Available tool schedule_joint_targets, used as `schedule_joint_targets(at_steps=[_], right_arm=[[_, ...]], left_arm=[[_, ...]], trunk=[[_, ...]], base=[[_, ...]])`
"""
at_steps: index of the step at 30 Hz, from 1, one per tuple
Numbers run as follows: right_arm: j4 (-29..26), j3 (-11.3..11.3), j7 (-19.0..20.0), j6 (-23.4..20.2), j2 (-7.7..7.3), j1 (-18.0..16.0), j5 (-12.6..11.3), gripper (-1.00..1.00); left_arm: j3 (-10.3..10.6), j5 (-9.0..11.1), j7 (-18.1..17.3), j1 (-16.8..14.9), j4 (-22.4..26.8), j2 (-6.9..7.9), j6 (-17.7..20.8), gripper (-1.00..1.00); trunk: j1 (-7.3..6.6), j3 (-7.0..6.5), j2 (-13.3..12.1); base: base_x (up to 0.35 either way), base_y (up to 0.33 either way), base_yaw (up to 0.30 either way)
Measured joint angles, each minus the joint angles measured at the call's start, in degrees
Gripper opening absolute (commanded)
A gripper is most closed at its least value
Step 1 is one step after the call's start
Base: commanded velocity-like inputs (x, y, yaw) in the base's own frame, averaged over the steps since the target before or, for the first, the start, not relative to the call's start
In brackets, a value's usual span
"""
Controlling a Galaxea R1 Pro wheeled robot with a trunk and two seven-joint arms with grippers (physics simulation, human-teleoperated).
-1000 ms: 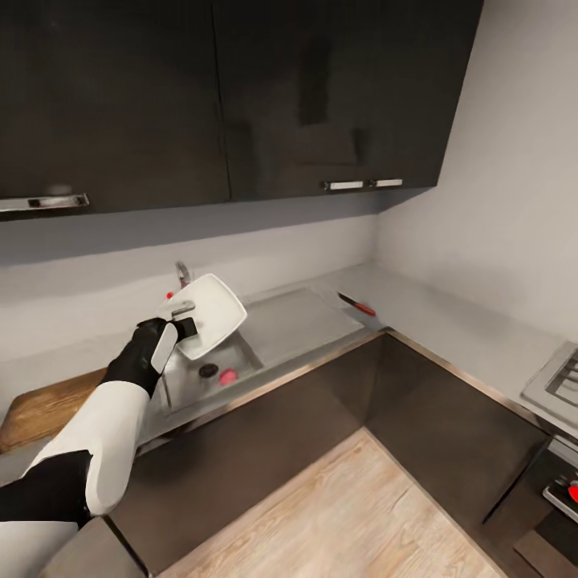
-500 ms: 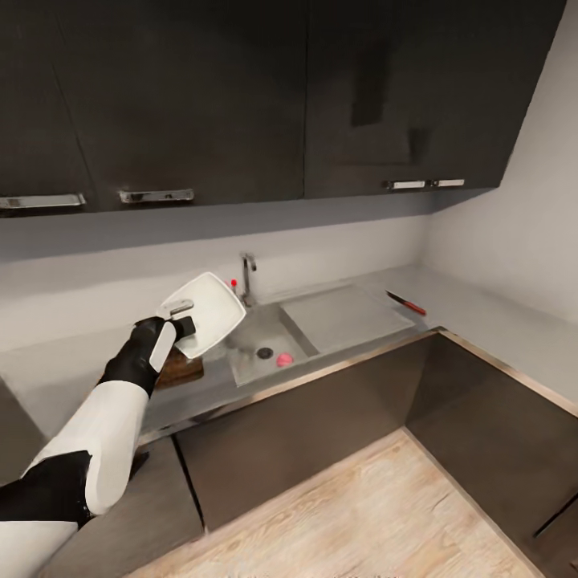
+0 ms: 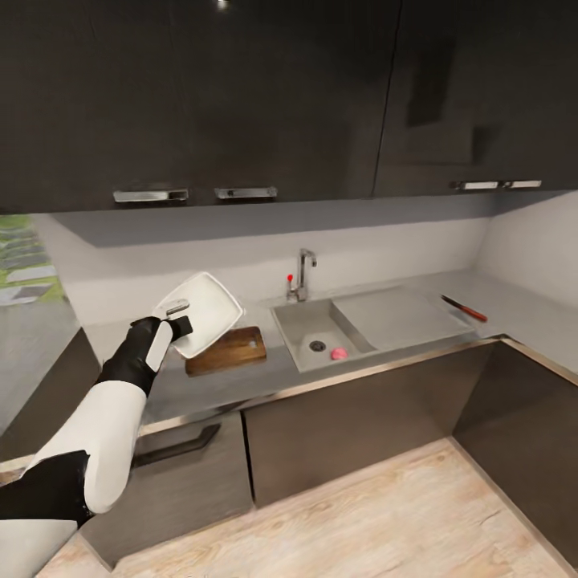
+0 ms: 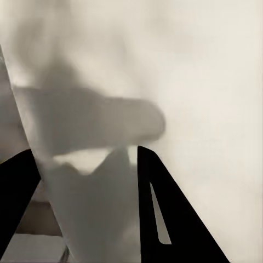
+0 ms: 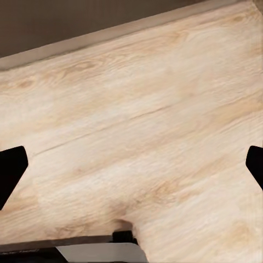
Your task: In the kitchen, take the Vidalia onion out of the sink, dice it on the chopping board with the paring knife, put the diced onion into the bowl on the countertop, then place both the paring knife and the chopping board into the sink.
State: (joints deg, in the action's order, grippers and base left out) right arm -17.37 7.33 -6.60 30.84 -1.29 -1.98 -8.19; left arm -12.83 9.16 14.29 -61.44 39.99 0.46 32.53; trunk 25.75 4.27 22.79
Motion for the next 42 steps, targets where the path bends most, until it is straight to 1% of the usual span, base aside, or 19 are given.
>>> schedule_joint_targets(at_steps=[15, 24, 30, 42], right_arm=[[0.05, 0.00, 0.00, 0.00, 0.01, 0.00, 0.02, 1.00], [0.05, 0.00, -0.01, 0.00, 0.01, 0.00, 0.00, 1.00], [-0.01, 0.00, 0.01, 0.01, 0.01, 0.00, -0.04, 1.00], [-0.04, 0.00, 0.06, 0.08, 0.01, 0.00, -0.06, 1.00]], left_arm=[[-0.21, 0.05, 0.00, 0.02, 0.01, 0.00, 0.08, -1.00], [-0.12, 0.07, -0.01, 0.01, -0.08, -0.10, 0.07, -1.00], [-0.09, 0.08, -0.02, 0.02, -0.14, -0.19, 0.07, -1.00], [-0.03, -0.01, -0.01, 0.04, -0.48, -0.20, 0.07, -1.00]], trunk=[[0.00, 0.00, 0.00], [-0.01, 0.00, 0.01], [0.00, 0.00, 0.00], [0.00, 0.00, 0.00]], base=[[-0.001, 0.302, 0.265], [0.058, 0.294, 0.265], [0.020, 0.065, 0.125], [0.001, 0.002, 0.004]])
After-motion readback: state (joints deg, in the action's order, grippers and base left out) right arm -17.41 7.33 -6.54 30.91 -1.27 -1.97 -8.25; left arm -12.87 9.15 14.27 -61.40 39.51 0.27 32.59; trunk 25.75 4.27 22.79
